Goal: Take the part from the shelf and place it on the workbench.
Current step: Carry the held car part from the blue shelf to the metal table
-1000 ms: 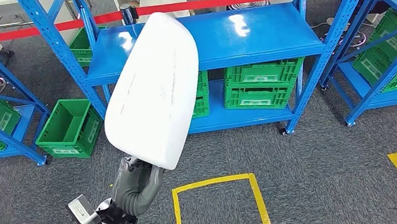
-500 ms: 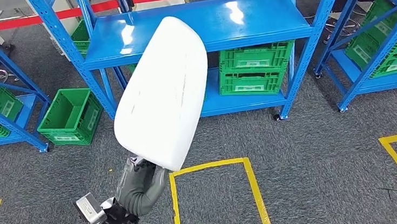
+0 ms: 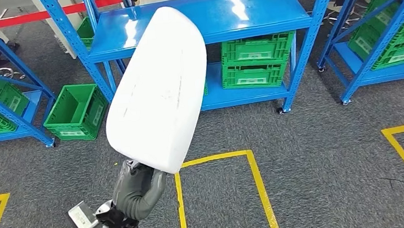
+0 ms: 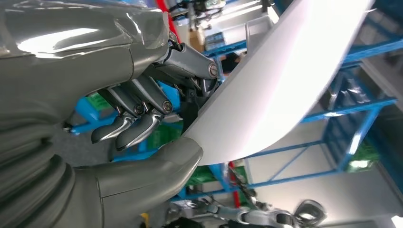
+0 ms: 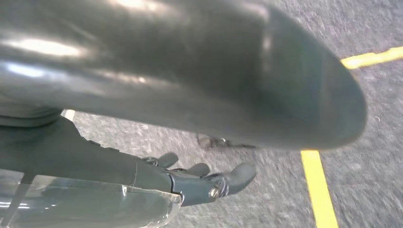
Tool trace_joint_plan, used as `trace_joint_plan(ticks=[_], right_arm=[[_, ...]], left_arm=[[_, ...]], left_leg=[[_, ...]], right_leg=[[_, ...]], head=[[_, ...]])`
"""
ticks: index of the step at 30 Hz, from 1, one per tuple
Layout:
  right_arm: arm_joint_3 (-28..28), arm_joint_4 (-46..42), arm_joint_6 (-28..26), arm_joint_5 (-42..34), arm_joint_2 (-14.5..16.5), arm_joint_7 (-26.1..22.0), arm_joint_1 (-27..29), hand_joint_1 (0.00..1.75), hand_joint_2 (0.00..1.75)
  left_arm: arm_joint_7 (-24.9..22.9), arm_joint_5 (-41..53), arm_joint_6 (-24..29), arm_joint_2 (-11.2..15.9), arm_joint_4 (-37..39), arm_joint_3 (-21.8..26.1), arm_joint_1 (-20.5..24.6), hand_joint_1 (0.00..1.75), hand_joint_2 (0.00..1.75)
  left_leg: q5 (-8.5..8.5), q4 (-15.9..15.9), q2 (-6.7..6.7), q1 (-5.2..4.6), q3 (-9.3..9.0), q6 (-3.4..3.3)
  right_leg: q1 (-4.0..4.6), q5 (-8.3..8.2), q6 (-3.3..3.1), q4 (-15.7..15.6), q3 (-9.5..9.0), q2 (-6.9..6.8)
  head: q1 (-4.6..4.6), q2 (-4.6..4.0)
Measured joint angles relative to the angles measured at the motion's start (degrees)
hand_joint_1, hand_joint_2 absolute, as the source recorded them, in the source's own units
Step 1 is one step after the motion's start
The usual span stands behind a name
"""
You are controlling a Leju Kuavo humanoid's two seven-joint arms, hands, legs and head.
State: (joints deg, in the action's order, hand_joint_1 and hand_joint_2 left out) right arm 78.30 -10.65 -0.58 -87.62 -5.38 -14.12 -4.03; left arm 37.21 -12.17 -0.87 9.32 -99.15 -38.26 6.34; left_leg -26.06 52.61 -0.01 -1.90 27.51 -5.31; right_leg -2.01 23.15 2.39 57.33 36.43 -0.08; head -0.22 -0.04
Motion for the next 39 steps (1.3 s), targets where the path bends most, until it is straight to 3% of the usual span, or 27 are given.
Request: trace_joint_plan(ticks=[3, 4, 6, 8, 9, 10, 12, 14, 15, 17, 19, 20, 21, 22, 24, 25, 26, 27, 29, 30, 31, 32, 34, 35, 37, 38, 39], right_arm=[[-0.01, 0.22, 0.34, 0.69, -0.78, -0.20, -0.09, 0.00, 0.00], [0.00, 0.27, 0.42, 0.85, -1.03, -0.11, -0.10, 0.00, 0.00], [0.01, 0.37, 0.47, 1.02, -1.45, 0.21, -0.07, 0.00, 0.00], [0.01, 0.47, 0.49, 1.07, -1.59, 0.56, -0.15, 0.00, 0.00], [0.01, 0.48, 0.52, 1.07, -1.41, 0.66, -0.26, 0.00, 0.00], [0.01, 0.50, 0.55, 1.08, -1.34, 0.73, -0.34, 0.00, 0.00], [0.01, 0.54, 0.67, 1.17, -1.06, 0.74, -0.39, 0.00, 0.00], [0.01, 0.59, 0.75, 1.25, -0.99, 0.73, -0.28, 0.00, 0.00], [0.01, 0.58, 0.77, 1.27, -0.94, 0.73, -0.25, 0.00, 0.00], [0.01, 0.61, 0.75, 1.34, -0.88, 0.74, -0.29, 0.00, 0.00], [0.01, 0.62, 0.74, 1.43, -0.91, 0.75, -0.31, 0.00, 0.00], [0.01, 0.62, 0.71, 1.46, -0.90, 0.75, -0.31, 0.00, 0.00], [0.01, 0.62, 0.67, 1.47, -0.89, 0.76, -0.30, 0.00, 0.00], [0.01, 0.62, 0.62, 1.45, -0.87, 0.76, -0.29, 0.00, 0.00], [0.00, 0.55, 0.54, 1.41, -0.47, 0.78, -0.35, 0.00, 0.00], [-0.02, 0.51, 0.52, 1.38, -0.30, 0.79, -0.39, 0.00, 0.00], [-0.04, 0.48, 0.52, 1.36, -0.06, 0.81, -0.44, 0.00, 0.00], [-0.06, 0.44, 0.51, 1.33, 0.18, 0.86, -0.48, 0.00, 0.00], [-0.09, 0.47, 0.48, 1.26, 0.46, 1.04, -0.51, 0.00, 0.00], [-0.11, 0.50, 0.39, 1.19, 0.52, 1.15, -0.50, 0.00, 0.00], [-0.16, 0.52, 0.30, 1.10, 0.58, 1.27, -0.49, 0.00, 0.00], [-0.24, 0.51, 0.21, 0.99, 0.64, 1.38, -0.52, 0.00, 0.00], [-0.49, 0.53, 0.03, 0.78, 0.45, 1.51, -0.64, 0.00, 0.00], [-0.61, 0.55, -0.04, 0.72, 0.32, 1.54, -0.74, 0.00, 0.00], [-0.81, 0.56, -0.25, 0.75, 0.19, 1.55, -0.99, 0.00, 0.00], [-0.89, 0.56, -0.35, 0.84, 0.15, 1.57, -1.13, 0.00, 0.00], [-0.93, 0.55, -0.45, 0.94, 0.16, 1.60, -1.33, 0.00, 0.00]], left_arm=[[-0.27, 0.60, 0.16, -0.25, -0.13, -0.06, -0.07, 1.75, 1.75], [-0.48, 0.78, 0.25, -0.28, -0.13, -0.08, -0.21, 1.75, 1.75], [-0.81, 1.14, 0.38, -0.30, -0.13, -0.11, -0.51, 1.75, 1.75], [-1.11, 1.38, 0.51, -0.30, -0.12, -0.13, -0.69, 1.75, 1.75], [-1.25, 1.39, 0.62, -0.28, -0.12, -0.11, -0.74, 1.75, 1.75], [-1.37, 1.39, 0.72, -0.28, -0.14, -0.13, -0.78, 1.75, 1.75], [-1.62, 1.39, 0.83, -0.20, -0.24, -0.14, -0.96, 1.75, 1.75], [-1.92, 1.39, 0.79, 0.04, -0.32, -0.16, -1.37, 1.75, 1.75], [-2.10, 1.39, 0.75, 0.18, -0.34, -0.16, -1.57, 1.75, 1.75], [-2.36, 1.39, 0.62, 0.41, -0.55, -0.17, -1.74, 1.75, 1.75], [-2.52, 1.39, 0.53, 0.54, -0.73, -0.20, -1.75, 1.75, 1.75], [-2.56, 1.38, 0.52, 0.58, -0.74, -0.23, -1.75, 1.75, 1.75], [-2.61, 1.38, 0.52, 0.62, -0.74, -0.27, -1.76, 1.75, 1.75], [-2.62, 1.37, 0.51, 0.66, -0.74, -0.32, -1.73, 1.75, 1.75], [-2.63, 1.37, 0.50, 0.73, -0.93, -0.44, -1.59, 1.75, 1.75], [-2.63, 1.37, 0.50, 0.74, -1.14, -0.50, -1.43, 1.75, 1.75], [-2.66, 1.37, 0.49, 0.76, -1.33, -0.56, -1.22, 1.75, 1.75], [-2.70, 1.35, 0.44, 0.79, -1.50, -0.61, -1.05, 1.75, 1.75], [-2.87, 1.27, -0.03, 0.87, -1.57, -0.76, -0.81, 1.75, 1.75], [-3.00, 1.20, -0.47, 0.89, -1.56, -0.85, -0.69, 1.75, 1.75], [-3.14, 1.08, -0.99, 0.91, -1.53, -0.92, -0.50, 1.75, 1.75], [-3.26, 0.97, -1.47, 0.87, -1.44, -1.00, -0.31, 1.75, 1.75], [-3.40, 0.78, -2.26, 0.81, -1.20, -1.19, -0.03, 1.75, 1.75], [-3.44, 0.74, -2.52, 0.79, -1.04, -1.30, 0.01, 1.75, 1.75], [-3.52, 0.70, -2.95, 0.80, -0.76, -1.47, 0.08, 1.75, 1.75], [-3.56, 0.69, -3.08, 0.81, -0.66, -1.56, 0.10, 1.75, 1.75], [-3.58, 0.69, -3.17, 0.81, -0.62, -1.62, 0.11, 1.75, 1.75]], left_leg=[[2.53, -1.16, 0.36, 0.56, 1.47, -0.14], [2.97, -0.74, 0.42, 0.73, 2.47, 0.24], [3.63, 0.77, 0.53, 1.33, 4.84, 0.99], [3.90, 3.37, 0.61, 2.19, 7.78, 1.89], [3.94, 4.82, 0.63, 2.43, 9.35, 2.42], [3.99, 6.12, 0.57, 2.48, 10.61, 2.93], [4.41, 7.54, 0.40, 2.43, 11.99, 3.53], [4.75, 7.92, 0.31, 2.80, 12.68, 3.76], [3.67, 8.47, 0.28, 2.94, 13.11, 3.94], [-1.82, 12.67, 0.24, 3.09, 14.31, 4.38], [-7.69, 20.04, 0.23, 3.07, 15.29, 4.52], [-8.76, 22.97, 0.22, 3.03, 15.10, 4.30], [-8.49, 24.39, 0.20, 2.91, 14.07, 3.85], [-7.29, 23.87, 0.18, 2.68, 12.05, 3.14], [-6.16, 17.19, 0.24, 1.53, 4.91, 0.73], [-7.11, 12.43, 0.33, 0.89, 1.01, -0.33], [-8.33, 8.54, 0.41, 0.29, -1.86, -0.89], [-9.19, 5.96, 0.49, -0.20, -3.35, -1.01], [-7.61, 3.66, 0.53, -0.44, -3.21, -0.87], [-6.08, 2.66, 0.55, -0.41, -2.69, -0.97], [-4.49, 1.73, 0.57, -0.23, -1.97, -1.15], [-3.10, 1.08, 0.55, -0.03, -1.07, -1.03], [-1.17, 0.96, 0.58, -0.02, 1.24, -0.72], [-0.31, 1.01, 0.63, -0.02, 2.37, -0.43], [1.45, 1.43, 0.83, 0.05, 4.69, 0.04], [2.16, 1.92, 0.92, 0.14, 5.97, 0.37], [2.67, 2.68, 0.97, 0.17, 7.21, 0.75]], right_leg=[[0.07, 6.23, -0.70, 7.75, 2.45, 0.08], [-0.14, 7.67, -0.32, 11.02, 3.04, 0.07], [-0.70, 7.50, 1.44, 13.76, 2.20, 0.05], [-1.41, 5.93, 3.72, 9.40, -1.70, 0.04], [-1.44, 6.12, 4.30, 6.44, -3.64, 0.08], [-1.45, 6.63, 4.28, 4.45, -4.70, 0.22], [-1.12, 7.62, 2.78, 3.76, -4.60, 0.45], [-1.19, 6.94, 1.12, 4.23, -3.43, 0.34], [-1.15, 6.36, 0.50, 4.25, -2.85, 0.23], [-0.93, 4.96, -0.33, 4.23, -1.46, 0.06], [-0.56, 3.38, -0.57, 4.26, 0.43, -0.02], [-0.34, 2.58, -0.63, 4.28, 1.48, -0.07], [-0.05, 1.77, -0.68, 4.29, 2.53, -0.12], [0.28, 0.98, -0.74, 4.29, 3.48, -0.14], [0.56, -0.51, -0.84, 4.21, 4.78, -0.11], [0.52, -1.21, -0.76, 4.05, 5.03, -0.11], [0.36, -1.98, -0.52, 3.69, 5.08, -0.14], [0.20, -2.84, -0.10, 3.15, 5.03, -0.22], [-0.03, -4.85, 0.64, 1.44, 4.94, -0.39], [0.04, -4.73, 0.63, 1.09, 5.19, -0.37], [0.24, -3.38, 0.29, 1.61, 5.60, -0.29], [0.40, -0.79, -0.27, 3.45, 6.23, -0.22], [0.48, 4.53, -0.79, 10.24, 7.23, -0.10], [0.46, 5.19, -0.29, 14.14, 7.46, -0.10], [0.34, 2.33, 1.68, 19.09, 6.69, -0.10], [0.20, 0.69, 2.43, 18.57, 4.85, -0.11], [0.04, 0.73, 2.61, 15.43, 1.64, -0.11]], head=[[0.38, 0.00], [0.42, 0.00], [0.42, 0.00], [0.44, 0.00], [0.57, 0.00], [0.55, 0.00], [0.40, 0.00], [0.13, 0.00], [0.05, 0.00], [-0.08, 0.00], [-0.16, 0.00], [-0.18, 0.00], [-0.19, 0.00], [-0.20, 0.00], [-0.11, 0.00], [-0.11, 0.00], [-0.10, 0.00], [-0.12, 0.00], [-0.23, 0.00], [-0.24, 0.00], [-0.16, 0.00], [-0.02, 0.00], [0.21, 0.00], [0.27, 0.00], [0.29, 0.00], [0.29, 0.00], [0.30, 0.00]])
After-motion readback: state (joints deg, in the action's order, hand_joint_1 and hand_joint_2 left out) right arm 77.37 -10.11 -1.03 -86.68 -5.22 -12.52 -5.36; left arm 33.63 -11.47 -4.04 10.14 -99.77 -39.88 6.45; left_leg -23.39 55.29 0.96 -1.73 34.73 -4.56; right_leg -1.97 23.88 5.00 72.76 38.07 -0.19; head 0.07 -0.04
